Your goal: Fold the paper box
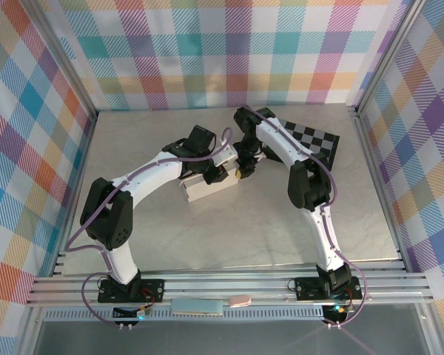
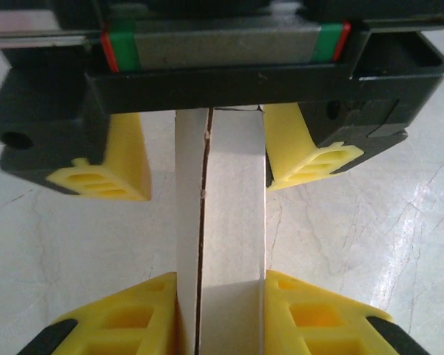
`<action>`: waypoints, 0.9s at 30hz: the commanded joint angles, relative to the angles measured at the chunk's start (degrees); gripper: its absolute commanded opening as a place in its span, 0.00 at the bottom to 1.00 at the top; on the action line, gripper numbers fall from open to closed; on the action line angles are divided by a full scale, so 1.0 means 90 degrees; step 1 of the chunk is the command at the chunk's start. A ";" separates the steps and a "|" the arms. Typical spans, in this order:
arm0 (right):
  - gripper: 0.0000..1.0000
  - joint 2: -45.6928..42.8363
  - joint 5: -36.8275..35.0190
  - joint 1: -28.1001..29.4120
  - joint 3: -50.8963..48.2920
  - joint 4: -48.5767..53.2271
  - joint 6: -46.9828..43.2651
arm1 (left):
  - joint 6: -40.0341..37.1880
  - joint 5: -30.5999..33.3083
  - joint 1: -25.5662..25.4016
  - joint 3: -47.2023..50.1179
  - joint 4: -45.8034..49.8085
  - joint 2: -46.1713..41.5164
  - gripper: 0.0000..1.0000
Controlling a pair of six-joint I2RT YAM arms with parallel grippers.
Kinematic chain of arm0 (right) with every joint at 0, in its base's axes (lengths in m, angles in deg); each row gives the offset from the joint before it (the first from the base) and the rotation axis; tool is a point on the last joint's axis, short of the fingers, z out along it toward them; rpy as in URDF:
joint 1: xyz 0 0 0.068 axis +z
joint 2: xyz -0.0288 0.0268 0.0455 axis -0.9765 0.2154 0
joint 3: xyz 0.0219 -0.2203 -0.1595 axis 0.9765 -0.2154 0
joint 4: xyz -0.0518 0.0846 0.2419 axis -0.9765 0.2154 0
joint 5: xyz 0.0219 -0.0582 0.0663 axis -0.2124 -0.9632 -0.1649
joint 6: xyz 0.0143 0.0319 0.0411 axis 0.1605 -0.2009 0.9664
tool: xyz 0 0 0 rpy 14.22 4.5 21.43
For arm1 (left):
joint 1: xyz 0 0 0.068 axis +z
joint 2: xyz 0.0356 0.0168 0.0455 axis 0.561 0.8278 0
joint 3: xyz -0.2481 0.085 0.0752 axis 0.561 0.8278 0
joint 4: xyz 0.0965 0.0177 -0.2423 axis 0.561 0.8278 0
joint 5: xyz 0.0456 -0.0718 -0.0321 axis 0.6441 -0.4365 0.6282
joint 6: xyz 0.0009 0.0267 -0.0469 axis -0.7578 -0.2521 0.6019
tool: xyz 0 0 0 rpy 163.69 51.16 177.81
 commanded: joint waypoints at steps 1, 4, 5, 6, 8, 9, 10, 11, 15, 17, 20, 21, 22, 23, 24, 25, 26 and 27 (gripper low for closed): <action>0.54 -0.0348 -0.0391 0.0214 -0.0368 -0.0024 -0.0122 | 0.0070 -0.0118 0.0109 -0.0095 0.0227 0.0194 0.28; 0.50 -0.0721 -0.0558 0.0269 -0.0993 -0.0617 0.0052 | 0.0097 -0.0143 0.0128 -0.0085 0.0225 0.0193 0.27; 0.48 -0.0847 -0.0591 0.0282 -0.1252 -0.0856 0.0136 | 0.0099 -0.0151 0.0139 -0.0085 0.0220 0.0196 0.28; 0.46 -0.0935 -0.0625 0.0310 -0.1418 -0.1065 0.0215 | 0.0109 -0.0159 0.0139 -0.0088 0.0215 0.0195 0.27; 0.45 -0.0988 -0.0681 0.0359 -0.1515 -0.1213 0.0294 | 0.0114 -0.0159 0.0148 -0.0100 0.0213 0.0207 0.28; 0.44 -0.0979 -0.0703 0.0384 -0.1488 -0.1217 0.0307 | 0.0129 -0.0168 0.0149 -0.0104 0.0210 0.0211 0.28; 0.44 -0.0976 -0.0724 0.0410 -0.1472 -0.1231 0.0342 | 0.0132 -0.0176 0.0149 -0.0096 0.0197 0.0215 0.28; 0.44 -0.0979 -0.0746 0.0449 -0.1471 -0.1278 0.0383 | 0.0139 -0.0186 0.0149 -0.0110 0.0200 0.0228 0.28; 0.41 -0.0938 -0.0832 0.0540 -0.1488 -0.1301 0.0474 | 0.0148 -0.0179 0.0153 -0.0114 0.0195 0.0254 0.28; 0.39 -0.0947 -0.0857 0.0558 -0.1534 -0.1215 0.0535 | 0.0170 -0.0172 0.0167 -0.0126 0.0187 0.0263 0.28; 0.39 -0.1139 -0.0882 0.0565 -0.1853 -0.1414 0.0614 | 0.0187 -0.0169 0.0200 -0.0140 0.0182 0.0270 0.28; 0.38 -0.1205 -0.0882 0.0568 -0.1955 -0.1492 0.0639 | 0.0199 -0.0161 0.0207 -0.0140 0.0177 0.0273 0.28; 0.38 -0.1264 -0.0882 0.0568 -0.2060 -0.1547 0.0671 | 0.0197 -0.0153 0.0217 -0.0141 0.0176 0.0282 0.28; 0.36 -0.1291 -0.0856 0.0568 -0.2126 -0.1543 0.0689 | 0.0213 -0.0150 0.0224 -0.0142 0.0174 0.0285 0.28; 0.36 -0.1301 -0.0829 0.0568 -0.2125 -0.1507 0.0695 | 0.0233 -0.0140 0.0232 -0.0149 0.0166 0.0293 0.28; 0.35 -0.1307 -0.0820 0.0568 -0.2116 -0.1464 0.0694 | 0.0255 -0.0151 0.0251 -0.0158 0.0153 0.0302 0.28; 0.35 -0.1311 -0.0831 0.0568 -0.2129 -0.1456 0.0680 | 0.0284 -0.0176 0.0261 -0.0164 0.0140 0.0312 0.28; 0.35 -0.1325 -0.0845 0.0568 -0.2162 -0.1473 0.0674 | 0.0302 -0.0195 0.0273 -0.0188 0.0133 0.0315 0.28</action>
